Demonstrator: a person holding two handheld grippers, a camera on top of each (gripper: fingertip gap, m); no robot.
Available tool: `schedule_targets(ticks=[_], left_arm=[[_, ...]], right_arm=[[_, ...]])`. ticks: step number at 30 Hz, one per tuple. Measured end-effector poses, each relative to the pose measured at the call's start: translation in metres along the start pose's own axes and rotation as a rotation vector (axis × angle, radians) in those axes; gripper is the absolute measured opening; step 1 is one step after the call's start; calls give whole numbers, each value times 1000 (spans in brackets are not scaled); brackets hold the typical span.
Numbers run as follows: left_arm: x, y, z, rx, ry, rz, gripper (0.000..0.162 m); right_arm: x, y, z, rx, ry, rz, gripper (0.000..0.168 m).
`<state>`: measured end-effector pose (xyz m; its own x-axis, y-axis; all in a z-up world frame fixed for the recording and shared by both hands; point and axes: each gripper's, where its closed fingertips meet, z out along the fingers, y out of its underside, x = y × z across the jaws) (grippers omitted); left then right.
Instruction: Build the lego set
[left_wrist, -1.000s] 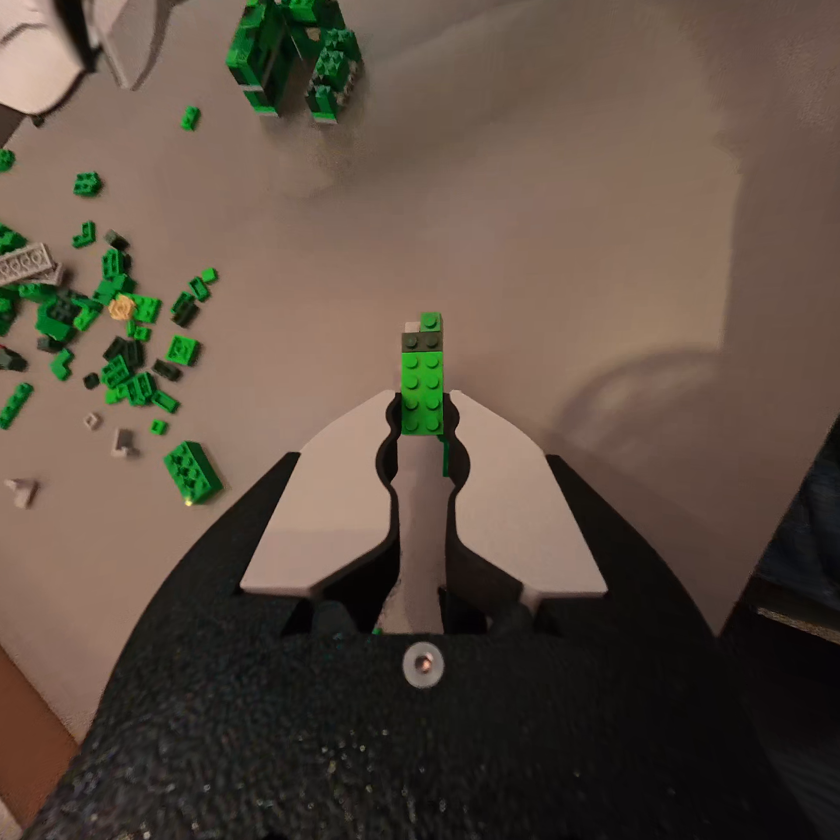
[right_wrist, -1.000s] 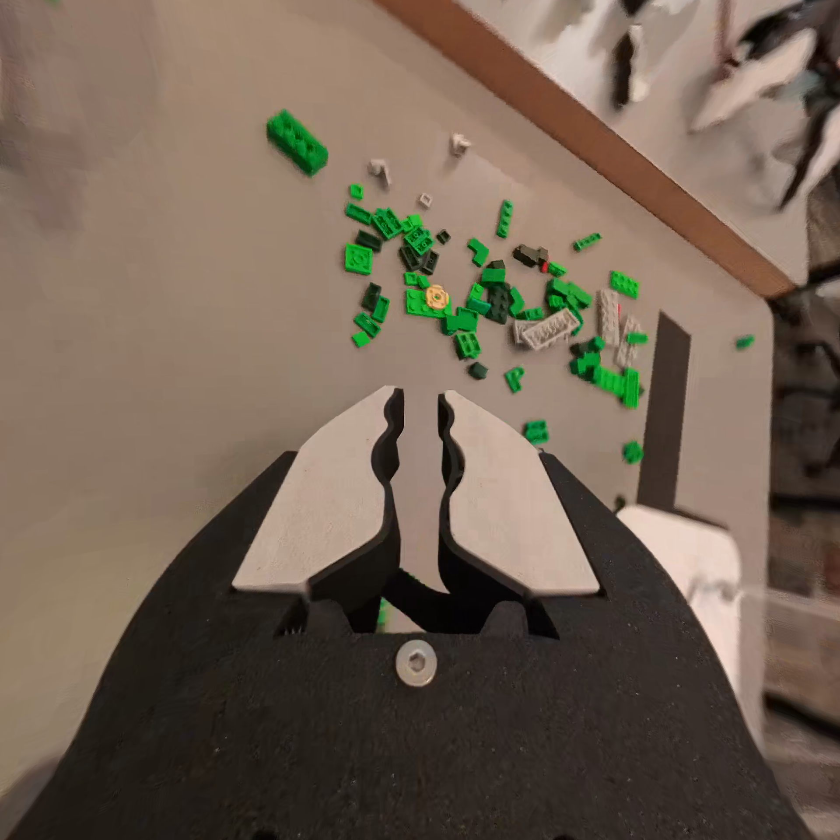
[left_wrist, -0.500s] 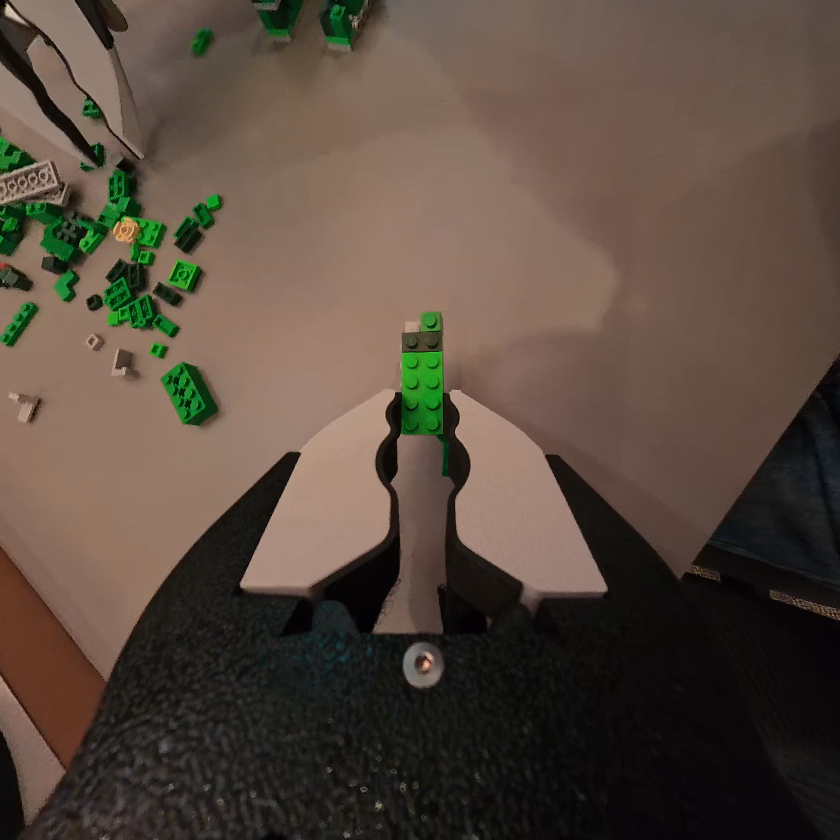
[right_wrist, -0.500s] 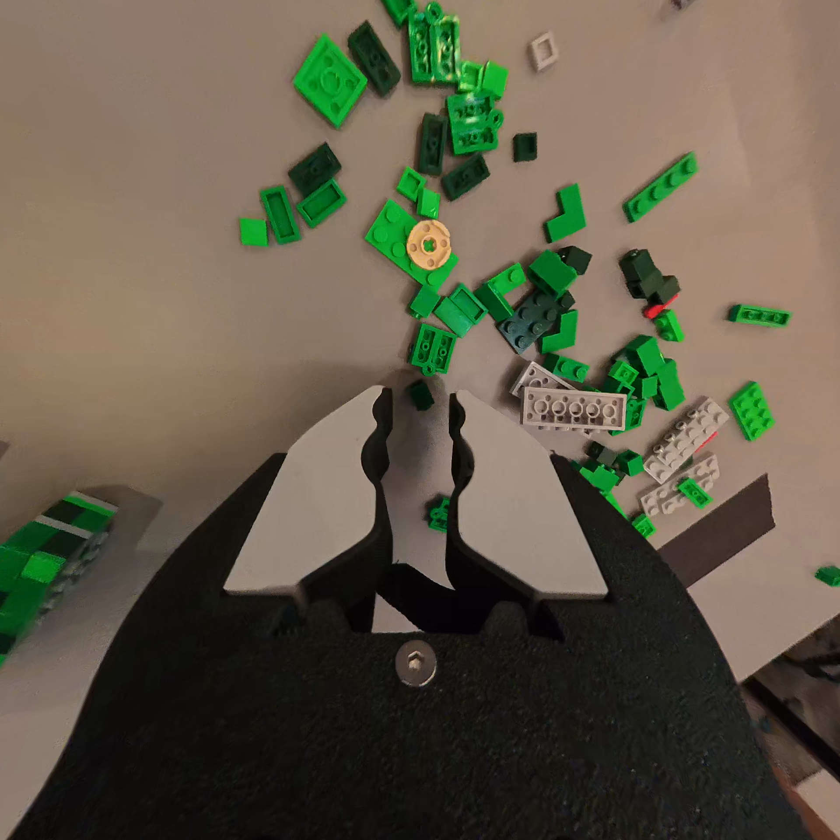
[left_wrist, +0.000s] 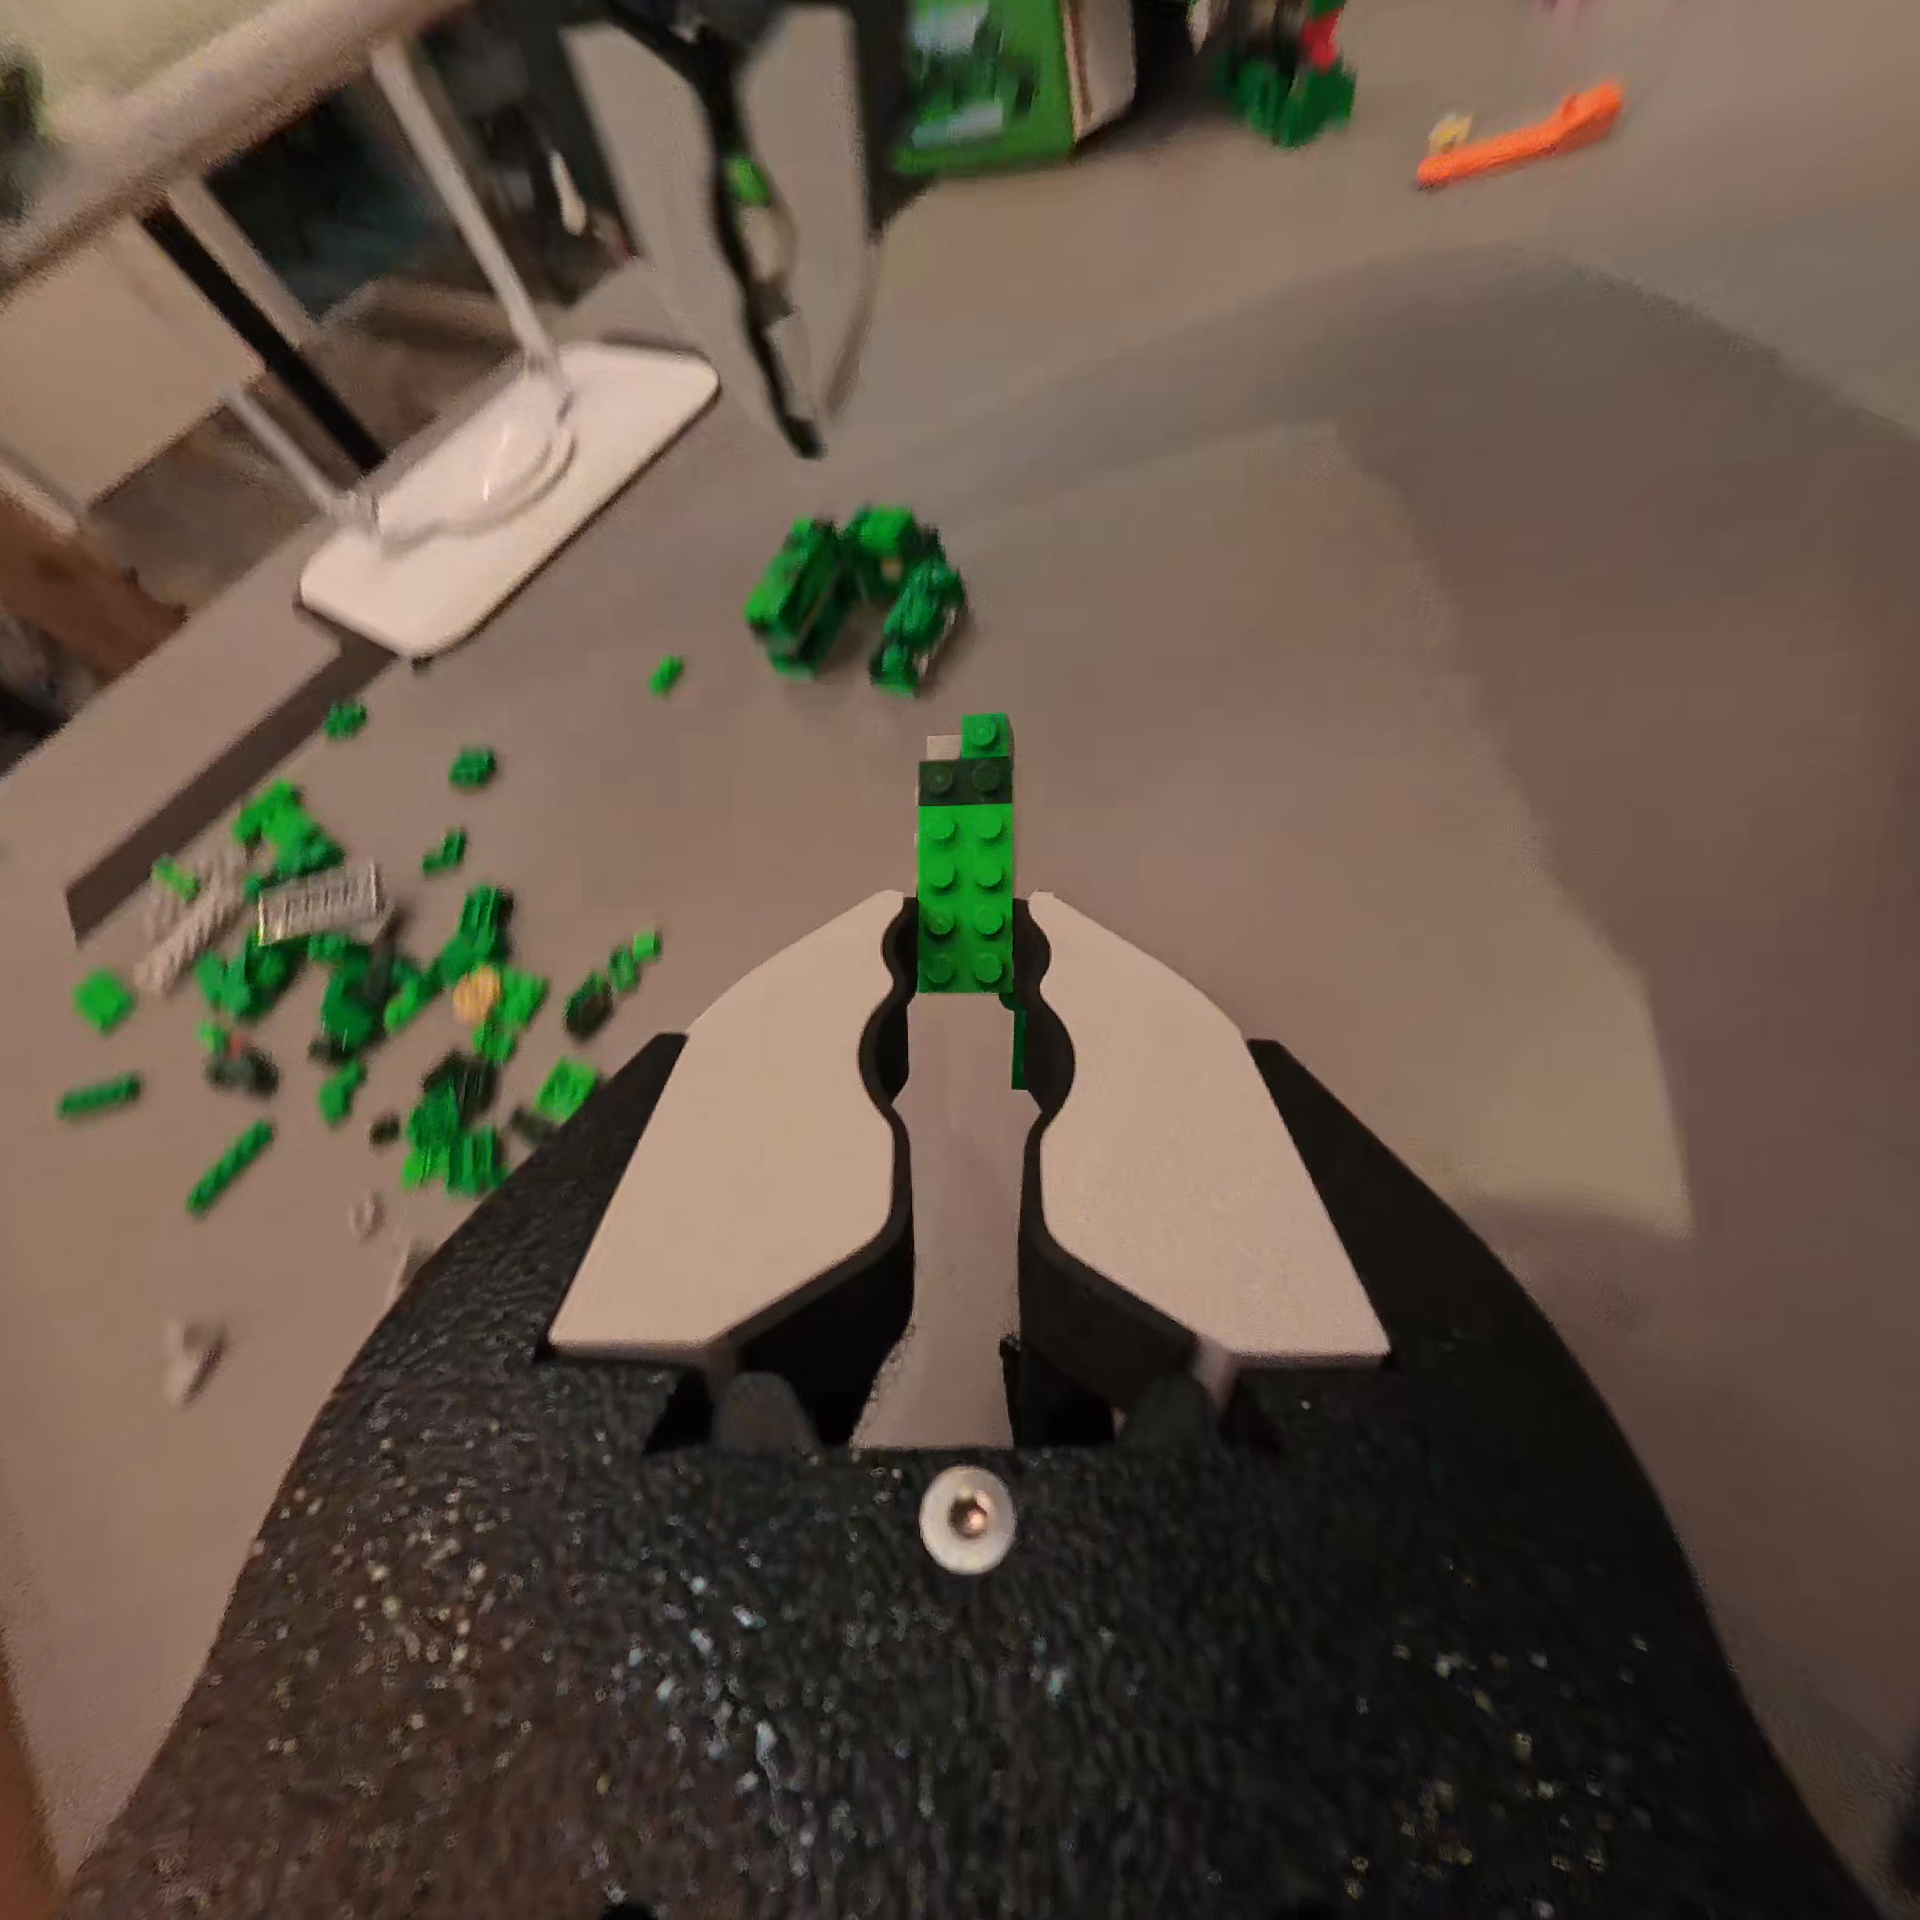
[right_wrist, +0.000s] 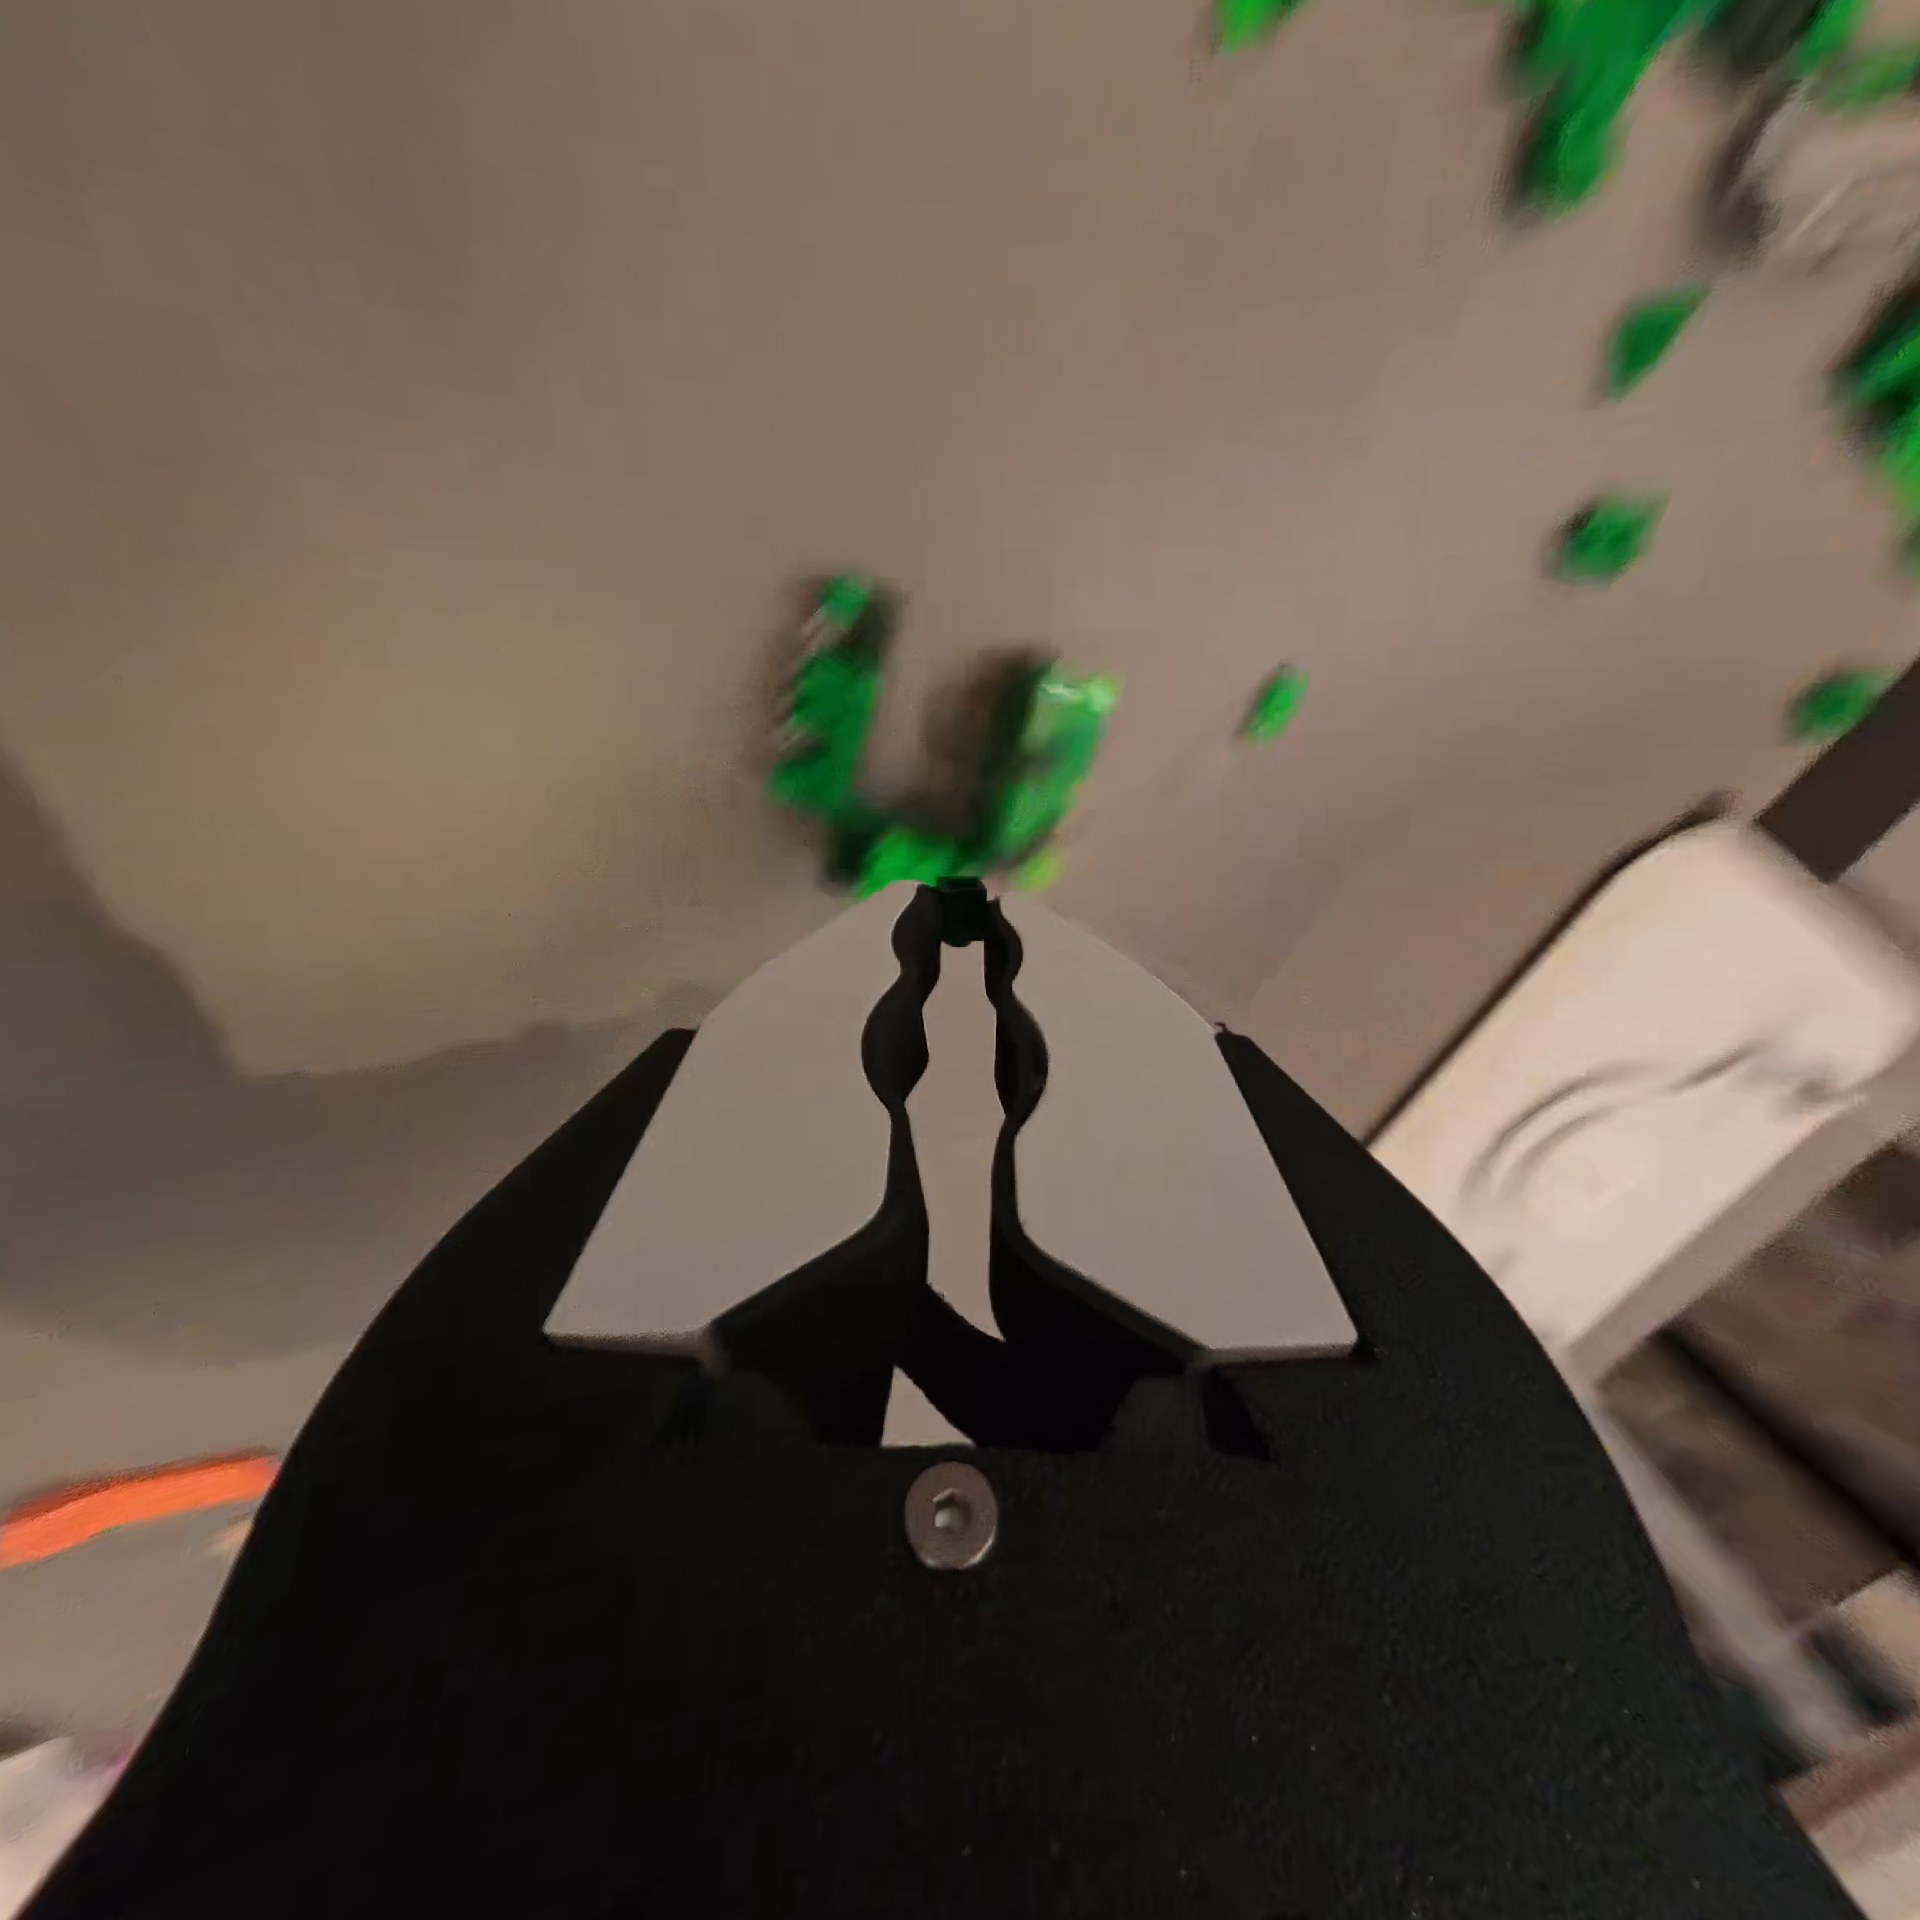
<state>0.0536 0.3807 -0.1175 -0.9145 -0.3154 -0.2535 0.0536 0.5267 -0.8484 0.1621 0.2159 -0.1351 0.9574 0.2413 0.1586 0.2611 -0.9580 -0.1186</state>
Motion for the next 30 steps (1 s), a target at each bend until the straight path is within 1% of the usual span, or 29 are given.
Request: schedule_targets(ticks=[1, 3, 5, 7, 8, 9, 10, 13, 16, 18, 23, 26, 28, 30], left_arm=[[2, -10, 13, 17, 16, 27, 17], [6, -24, 41, 14, 34, 100, 17], [9, -33, 67, -21, 41, 198, 17], [9, -42, 87, -40, 23, 279, 17], [8, -46, 94, -38, 13, 303, 17], [7, -49, 99, -32, 1, 313, 17], [5, -52, 102, -20, -8, 314, 17], [2, -57, 101, 22, -19, 276, 17], [-2, -57, 96, 48, -22, 246, 17], [-3, -56, 94, 52, -10, 228, 17], [0, -55, 94, 60, 20, 214, 17], [-1, -57, 93, 69, 5, 216, 17], [1, -59, 92, 74, 6, 216, 17], [7, -60, 92, 79, 35, 209, 17]], right_arm=[[-24, 22, -2, -49, -27, 68, 8], [-76, 66, -3, -184, -104, 223, 8], [-124, 109, -5, -358, -171, 366, 8], [-166, 139, -11, -528, -234, 481, 8], [-186, 151, -15, -626, -277, 544, 8], [-197, 163, -19, -735, -270, 575, 8], [-207, 170, -20, -804, -282, 583, 8], [-236, 171, -17, -911, -392, 634, 7], [-245, 163, -6, -916, -453, 618, 8], [-245, 158, -1, -907, -464, 612, 8], [-241, 148, 5, -847, -447, 622, 8], [-238, 145, 3, -812, -421, 607, 18], [-233, 142, -4, -732, -353, 637, 21], [-226, 139, -15, -567, -241, 718, 24]])
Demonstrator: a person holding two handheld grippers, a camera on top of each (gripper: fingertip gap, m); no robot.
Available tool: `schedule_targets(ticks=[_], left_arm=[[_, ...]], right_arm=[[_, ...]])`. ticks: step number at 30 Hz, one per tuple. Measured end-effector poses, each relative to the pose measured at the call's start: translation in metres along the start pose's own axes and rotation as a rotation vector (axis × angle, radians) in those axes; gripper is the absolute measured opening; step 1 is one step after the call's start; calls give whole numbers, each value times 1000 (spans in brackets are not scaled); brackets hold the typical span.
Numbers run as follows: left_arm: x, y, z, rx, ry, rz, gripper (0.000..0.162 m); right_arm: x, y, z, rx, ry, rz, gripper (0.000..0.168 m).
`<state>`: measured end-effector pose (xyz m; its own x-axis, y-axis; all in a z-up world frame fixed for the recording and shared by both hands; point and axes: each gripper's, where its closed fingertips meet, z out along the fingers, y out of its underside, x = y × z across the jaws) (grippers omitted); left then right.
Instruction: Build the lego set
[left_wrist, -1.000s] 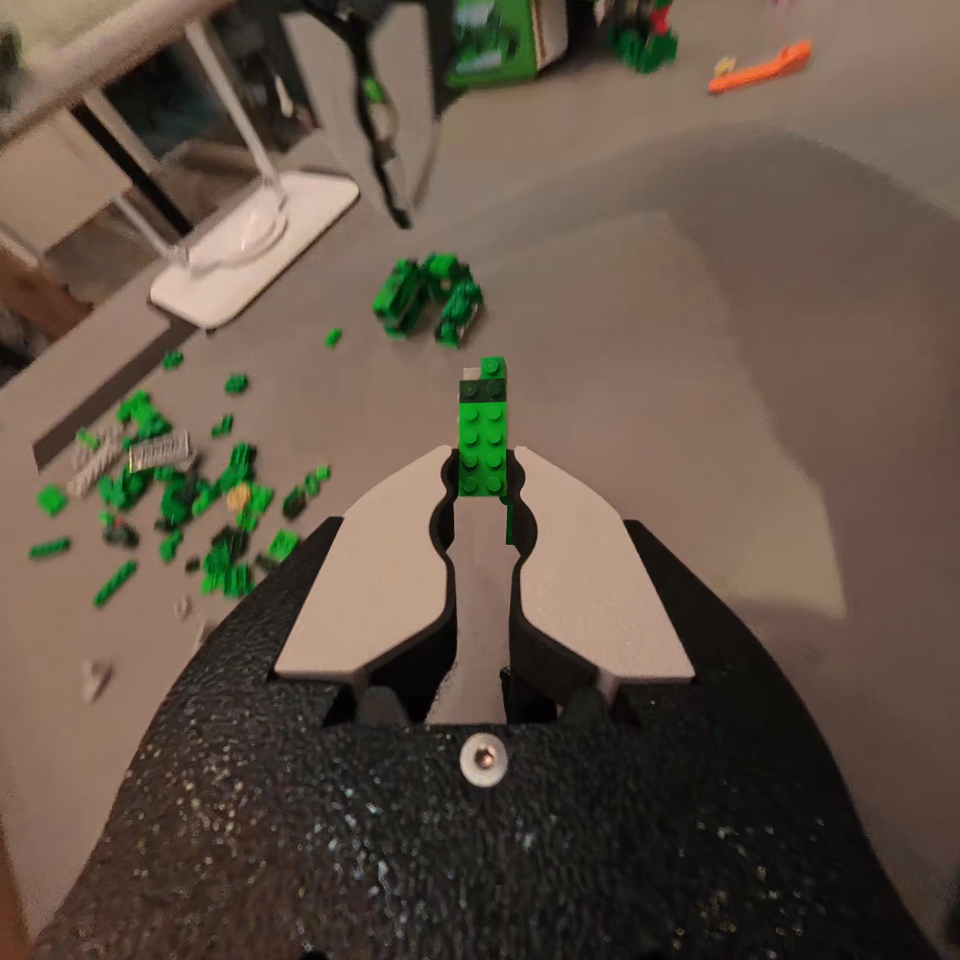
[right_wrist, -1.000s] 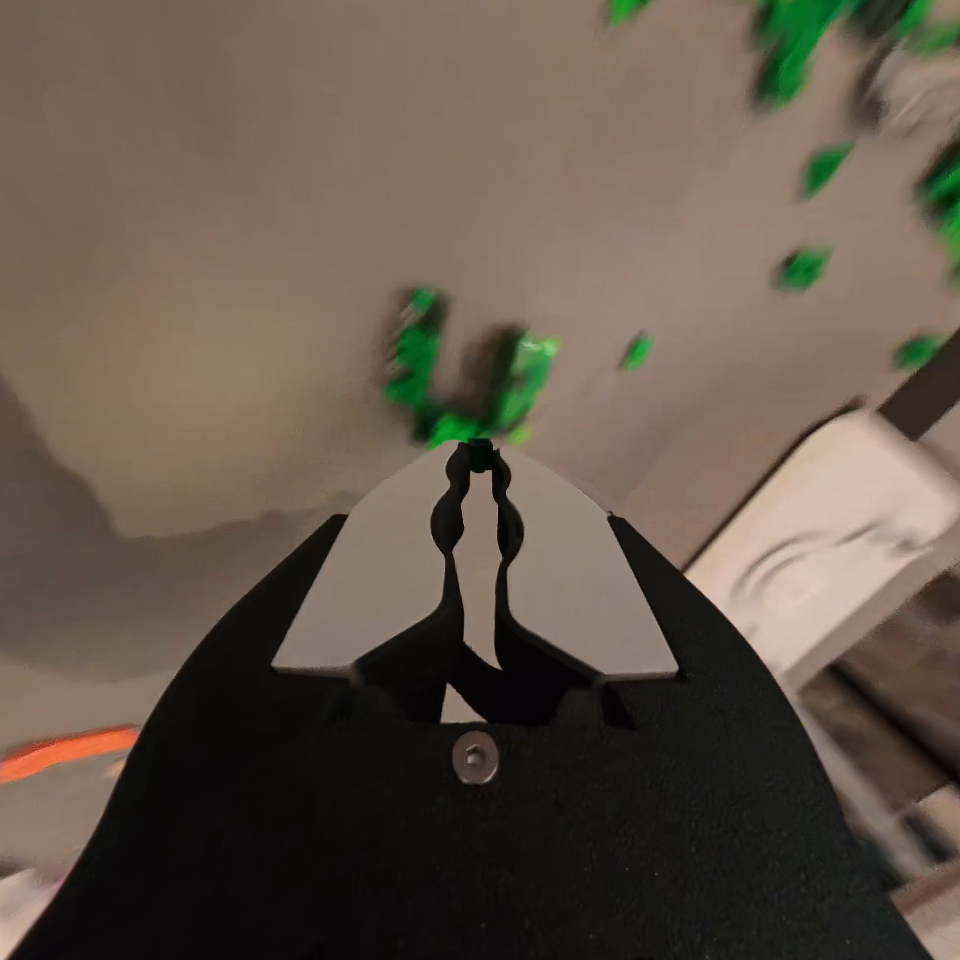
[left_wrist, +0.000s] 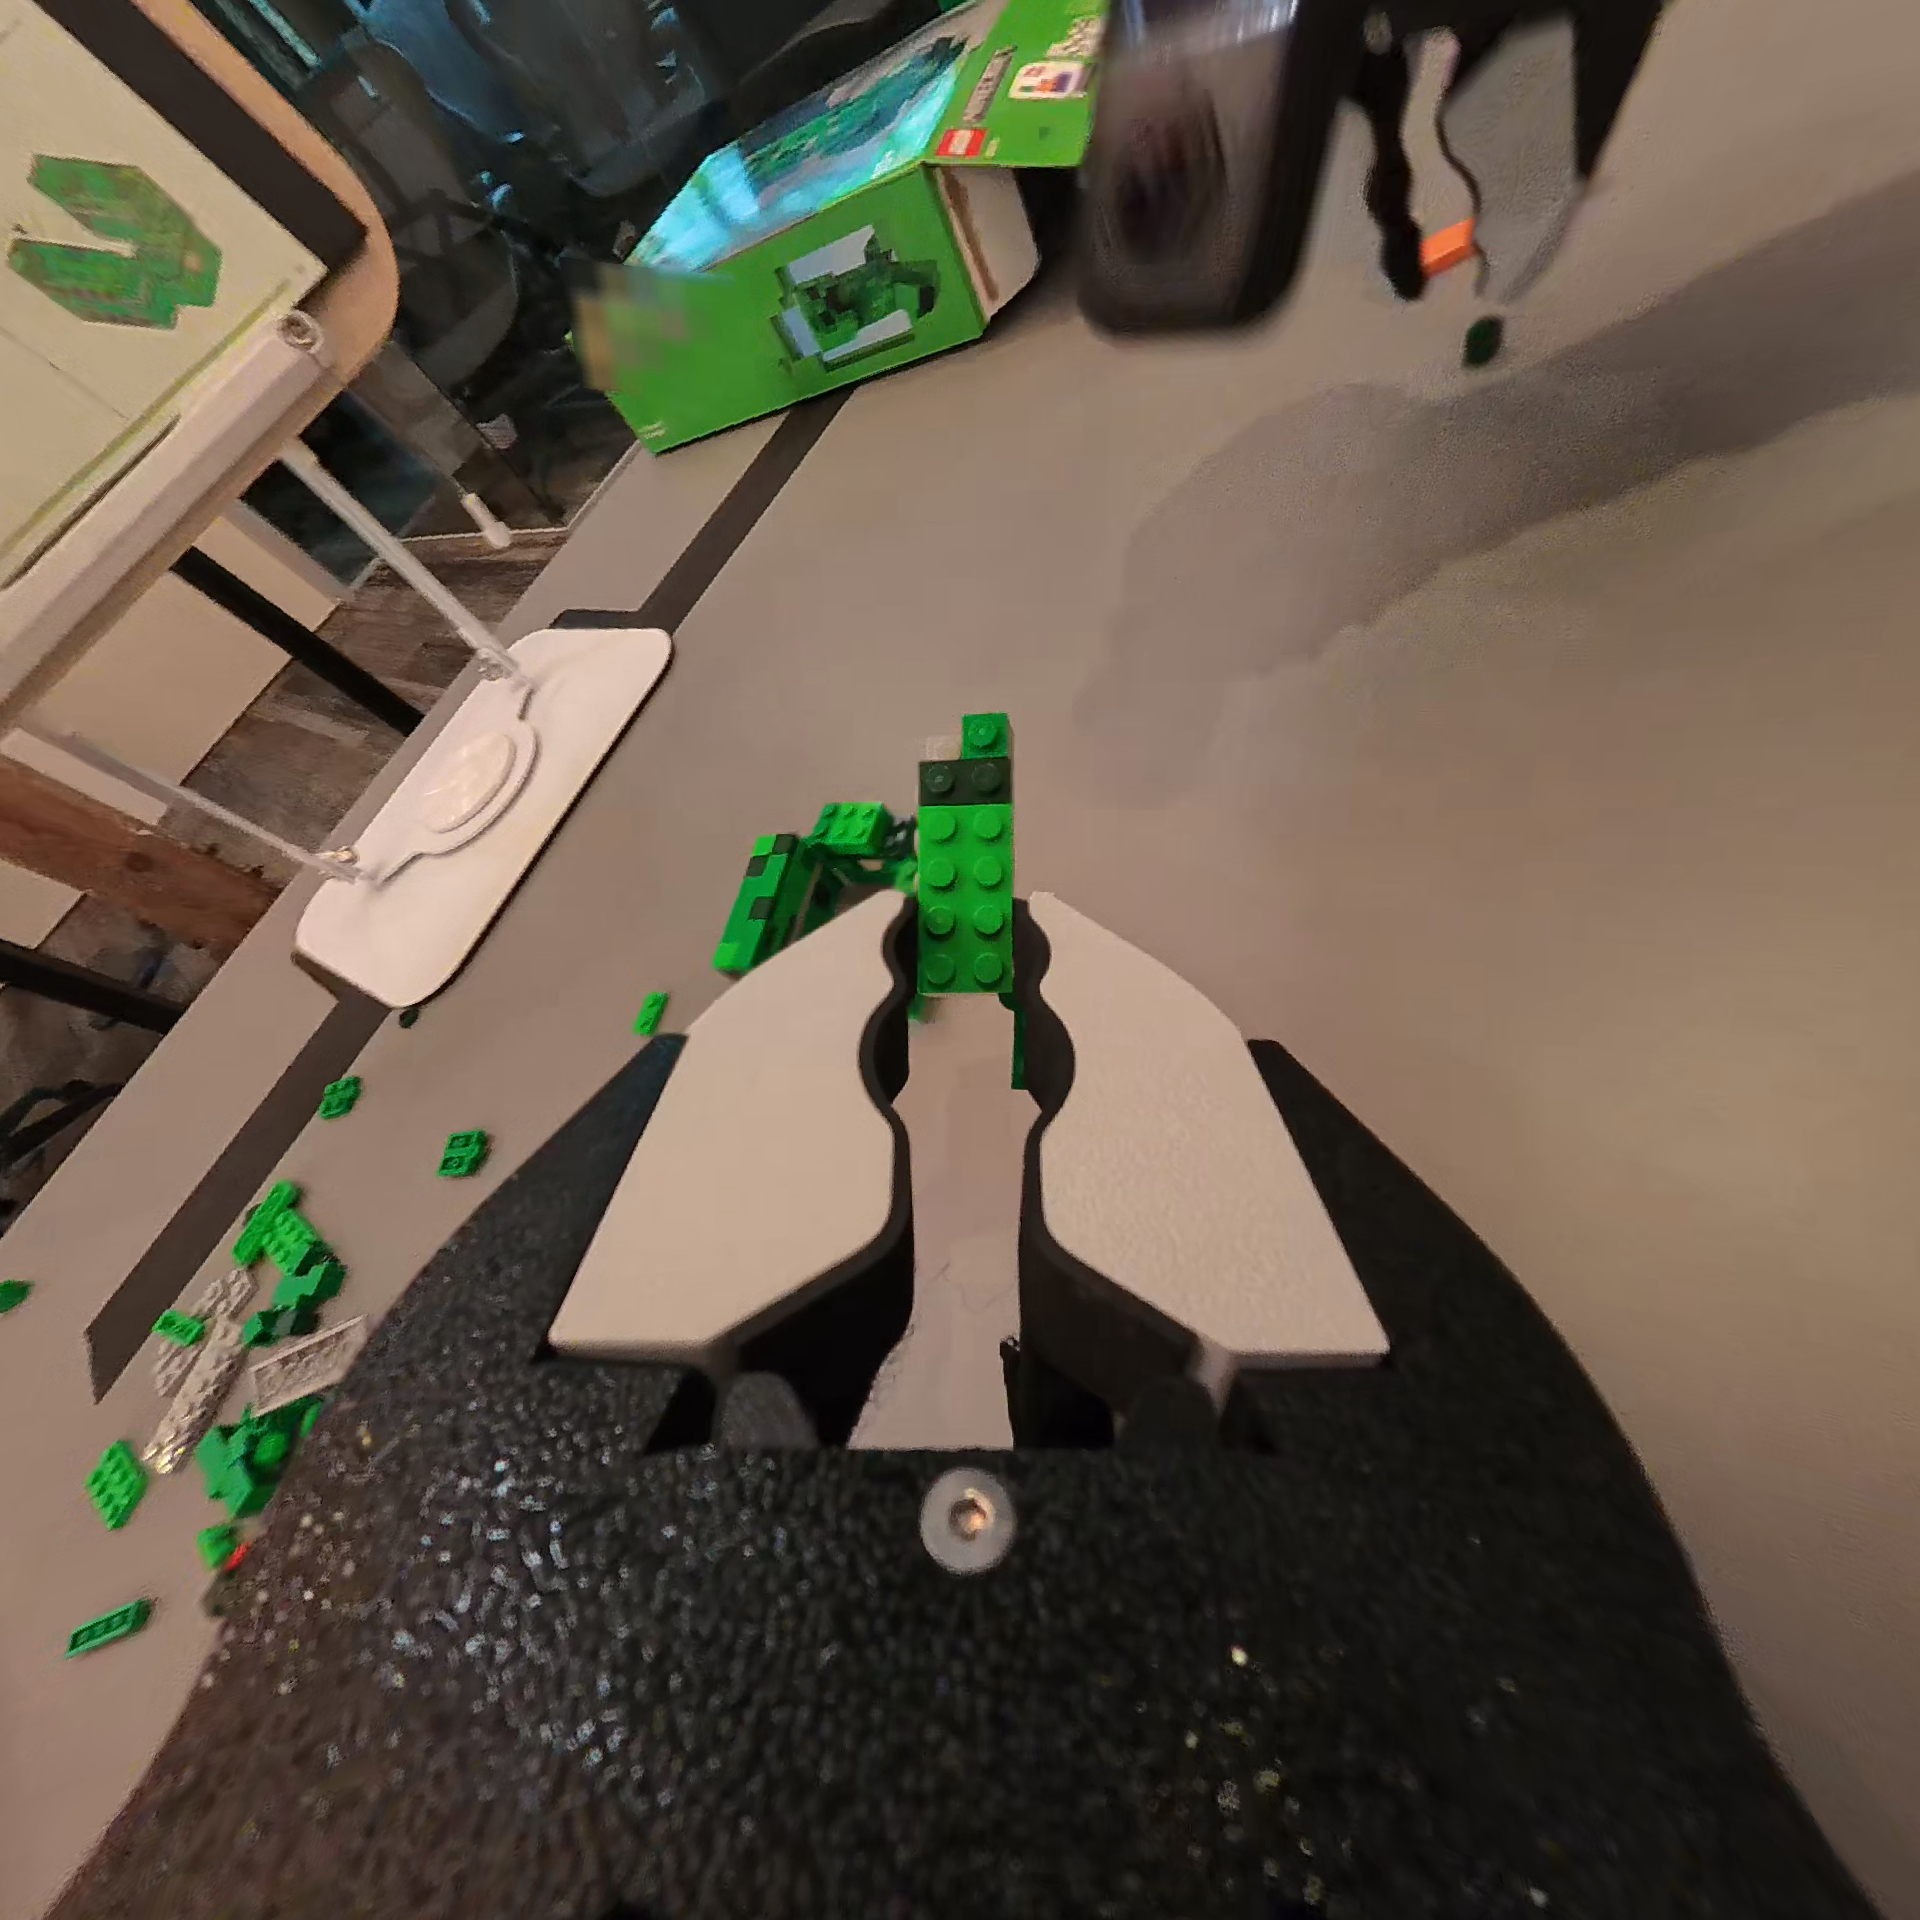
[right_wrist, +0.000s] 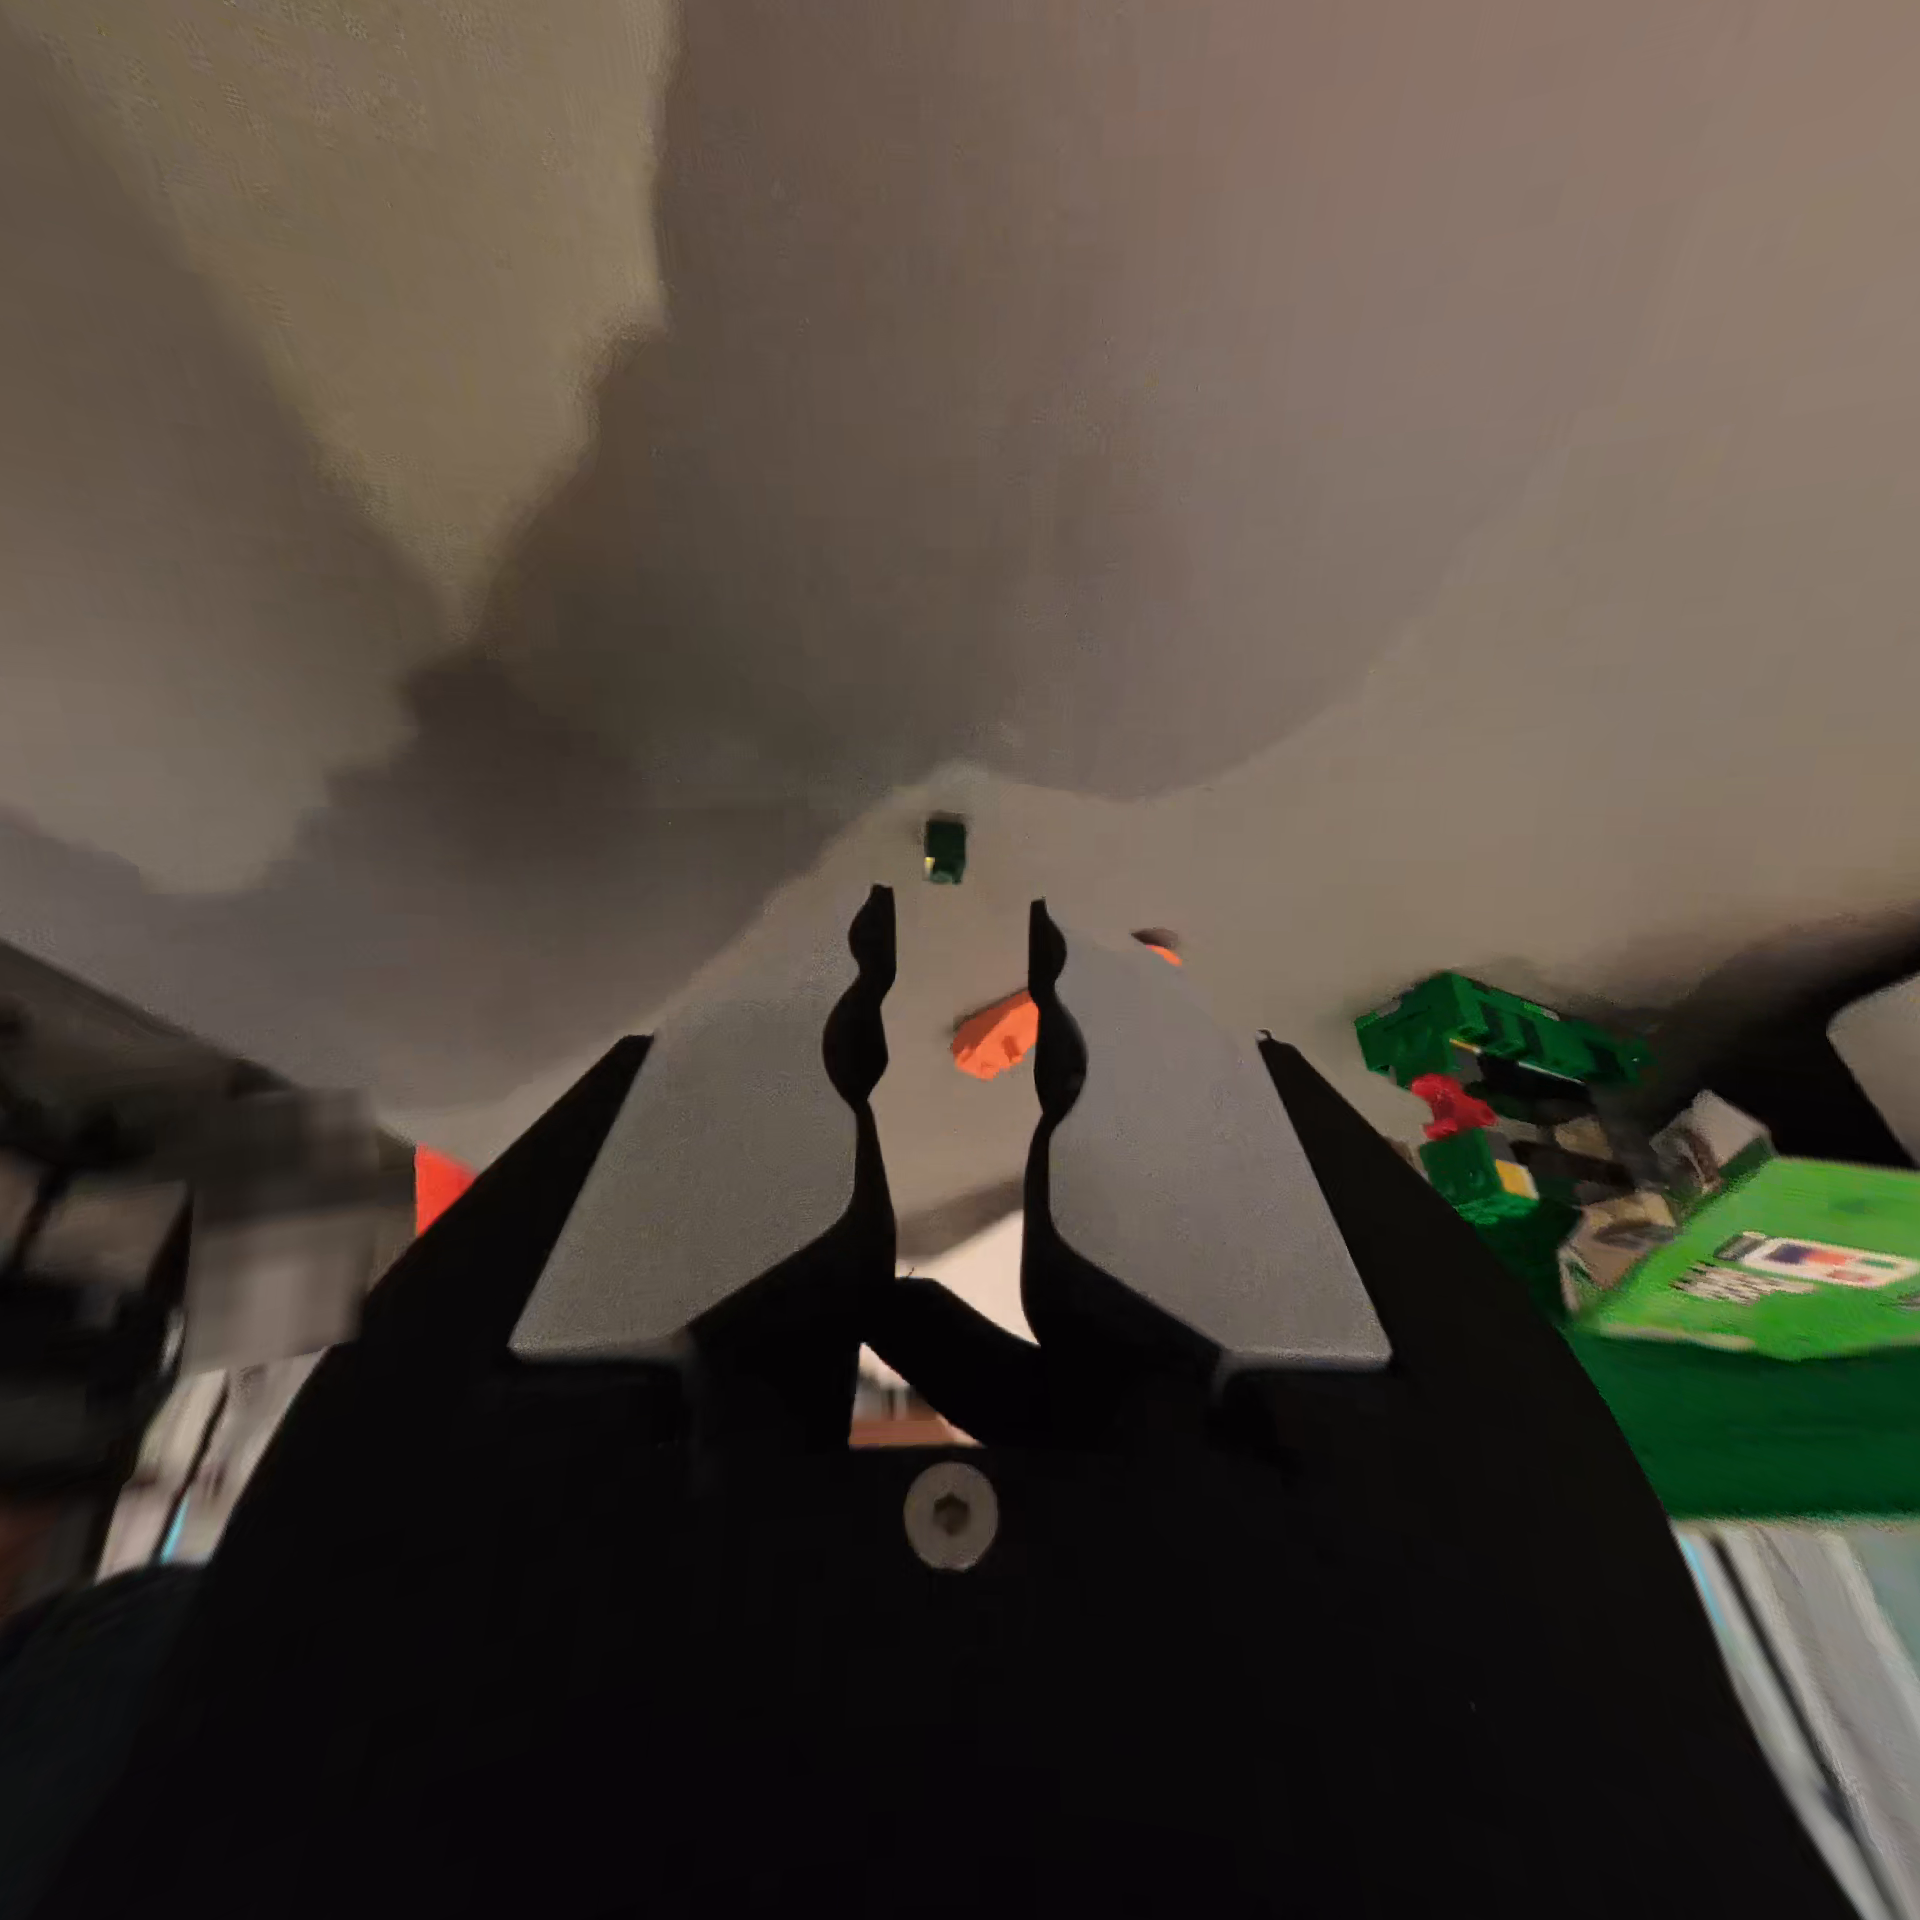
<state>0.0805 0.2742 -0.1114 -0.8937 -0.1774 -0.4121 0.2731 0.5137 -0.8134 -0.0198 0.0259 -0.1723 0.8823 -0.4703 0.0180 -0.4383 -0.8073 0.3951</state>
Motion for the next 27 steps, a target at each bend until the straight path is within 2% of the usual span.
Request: schedule_targets(ticks=[5, 8, 11, 19, 22, 27], left_arm=[[29, -18, 15, 24, 140, 29, 17], [48, -33, 30, 25, 226, 82, 17], [59, -49, 46, 30, 290, 118, 17], [74, -64, 75, 7, 356, 174, 17], [78, -63, 80, 0, 371, 171, 17], [88, -77, 96, 20, 429, 172, 16]], right_arm=[[-2, 2, -21, 720, 64, 113, 24], [-3, 11, -13, 1004, 62, 230, 26], [-2, 16, 4, 1082, 74, 261, 26], [-1, -1, 27, 1055, 77, 157, 17], [0, -3, 26, 1086, 70, 156, 8], [3, 4, 11, 1130, 132, 133, 8]])
